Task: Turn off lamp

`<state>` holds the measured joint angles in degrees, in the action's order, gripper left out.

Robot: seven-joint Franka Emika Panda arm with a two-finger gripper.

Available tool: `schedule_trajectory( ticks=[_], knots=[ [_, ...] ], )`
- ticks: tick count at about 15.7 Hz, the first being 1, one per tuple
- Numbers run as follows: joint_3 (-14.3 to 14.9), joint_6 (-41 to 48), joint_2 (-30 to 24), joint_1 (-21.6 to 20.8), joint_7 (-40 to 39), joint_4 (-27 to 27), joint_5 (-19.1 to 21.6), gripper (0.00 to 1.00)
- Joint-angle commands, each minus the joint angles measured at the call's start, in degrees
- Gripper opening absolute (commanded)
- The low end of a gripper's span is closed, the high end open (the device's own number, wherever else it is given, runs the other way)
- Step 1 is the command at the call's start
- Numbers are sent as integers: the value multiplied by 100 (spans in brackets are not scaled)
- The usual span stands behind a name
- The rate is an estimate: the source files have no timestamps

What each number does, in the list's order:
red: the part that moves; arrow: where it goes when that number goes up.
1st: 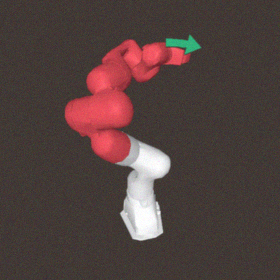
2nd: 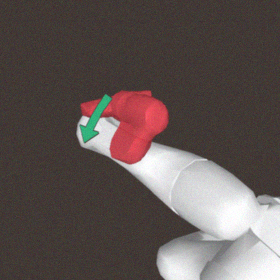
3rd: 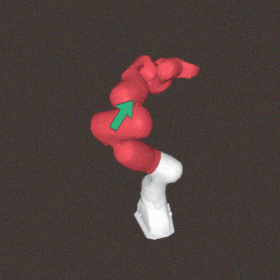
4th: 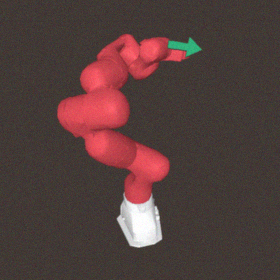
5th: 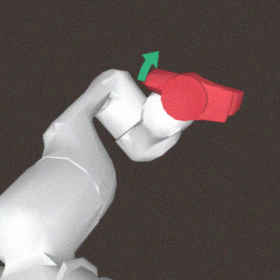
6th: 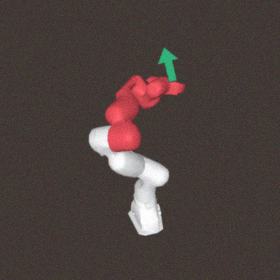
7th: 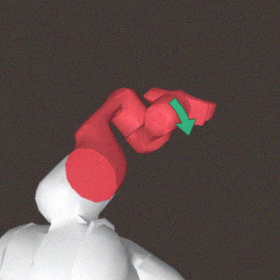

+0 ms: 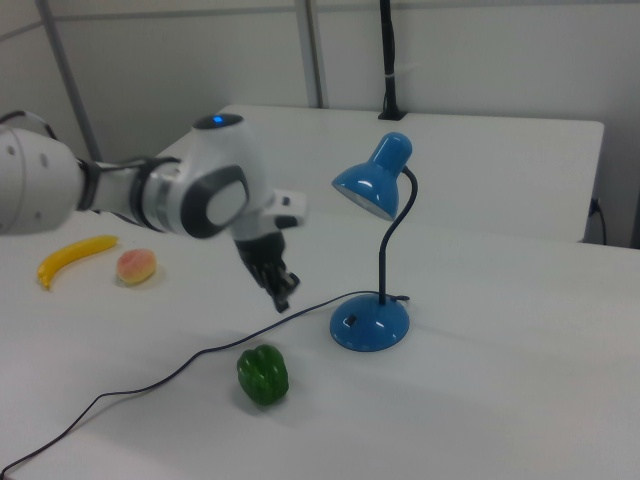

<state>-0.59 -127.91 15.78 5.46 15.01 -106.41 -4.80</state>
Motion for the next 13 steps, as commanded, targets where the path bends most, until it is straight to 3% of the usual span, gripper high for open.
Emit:
schedule_trajectory(
  ticks=[1, 8, 13],
  knots=[
    [-450, 1028, -470, -18, -480, 189, -30, 0],
    [-548, 2655, -866, -405, -1464, 1261, -21, 0],
    [-347, 3341, -1313, -694, -1940, 1430, -21, 0]
  ],
)
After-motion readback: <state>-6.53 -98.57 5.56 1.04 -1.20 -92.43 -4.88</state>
